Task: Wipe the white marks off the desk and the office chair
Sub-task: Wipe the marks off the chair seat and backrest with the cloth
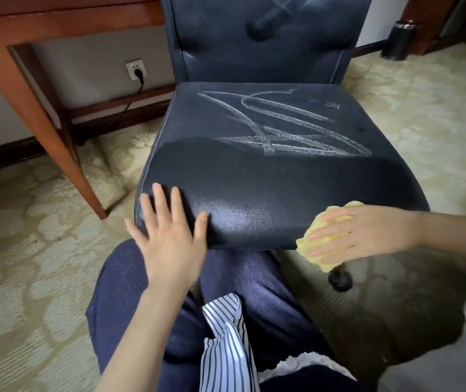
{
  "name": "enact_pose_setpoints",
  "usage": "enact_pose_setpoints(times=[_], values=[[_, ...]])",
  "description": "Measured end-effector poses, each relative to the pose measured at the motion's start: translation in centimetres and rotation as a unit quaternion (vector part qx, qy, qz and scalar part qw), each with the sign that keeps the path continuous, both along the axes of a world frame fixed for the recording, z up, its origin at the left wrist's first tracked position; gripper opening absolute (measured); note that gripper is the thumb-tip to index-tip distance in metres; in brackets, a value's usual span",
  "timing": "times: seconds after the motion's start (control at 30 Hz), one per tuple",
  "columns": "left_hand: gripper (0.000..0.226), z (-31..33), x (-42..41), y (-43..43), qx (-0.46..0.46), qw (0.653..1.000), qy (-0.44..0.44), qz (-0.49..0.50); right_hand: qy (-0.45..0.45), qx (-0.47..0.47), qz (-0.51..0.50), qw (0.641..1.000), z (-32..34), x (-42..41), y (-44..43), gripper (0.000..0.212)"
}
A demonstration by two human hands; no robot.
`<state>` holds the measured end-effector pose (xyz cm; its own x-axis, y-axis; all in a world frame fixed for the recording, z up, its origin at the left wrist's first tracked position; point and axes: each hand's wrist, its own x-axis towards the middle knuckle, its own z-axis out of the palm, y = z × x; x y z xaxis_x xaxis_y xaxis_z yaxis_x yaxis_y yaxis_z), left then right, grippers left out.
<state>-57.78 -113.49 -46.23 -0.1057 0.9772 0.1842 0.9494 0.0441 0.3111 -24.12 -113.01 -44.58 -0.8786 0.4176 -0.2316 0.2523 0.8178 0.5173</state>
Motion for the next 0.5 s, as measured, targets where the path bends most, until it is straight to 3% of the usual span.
enact_pose_setpoints(times=[0.07,0.13,0.2,0.33,0.5], values=[[0.063,-0.2,0.8,-0.6,0.000,0.999,-0.020,-0.031,0.055,0.036,0.150,0.986,-0.7,-2.5,1.1,0.029],[0.060,-0.2,1.0,-0.7,-0.018,0.998,-0.053,-0.041,0.100,0.025,0.184,0.977,-0.9,-5.5,1.9,0.025],[0.058,0.0,0.4,-0.4,-0.030,0.998,-0.035,-0.045,0.123,-0.007,0.184,0.975,-1.1,-8.7,2.4,0.026],[0.058,0.2,-1.5,0.7,-0.063,0.991,0.092,-0.068,0.131,-0.019,0.150,0.980,-1.3,-14.8,3.2,0.026],[0.059,0.3,-3.5,2.7,-0.087,0.987,0.117,-0.067,0.125,0.014,0.050,0.991,-2.6,-20.1,3.6,0.054]])
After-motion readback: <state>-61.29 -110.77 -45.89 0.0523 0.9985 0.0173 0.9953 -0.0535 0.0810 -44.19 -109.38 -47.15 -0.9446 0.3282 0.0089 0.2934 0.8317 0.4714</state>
